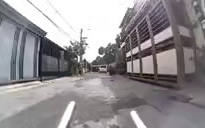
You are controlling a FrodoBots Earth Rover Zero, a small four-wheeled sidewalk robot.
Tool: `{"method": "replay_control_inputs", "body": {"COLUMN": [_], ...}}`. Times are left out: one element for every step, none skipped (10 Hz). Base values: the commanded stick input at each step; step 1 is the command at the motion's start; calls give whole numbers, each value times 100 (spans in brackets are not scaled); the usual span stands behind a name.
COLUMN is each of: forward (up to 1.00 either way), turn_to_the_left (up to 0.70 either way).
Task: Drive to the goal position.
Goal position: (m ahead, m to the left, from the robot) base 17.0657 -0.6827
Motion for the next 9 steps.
{"method": "replay_control_inputs", "body": {"forward": [85,85,85,85,85,85,85,85,85], "turn_to_the_left": [0,0,0,0,0,0,0,-8,-27]}}
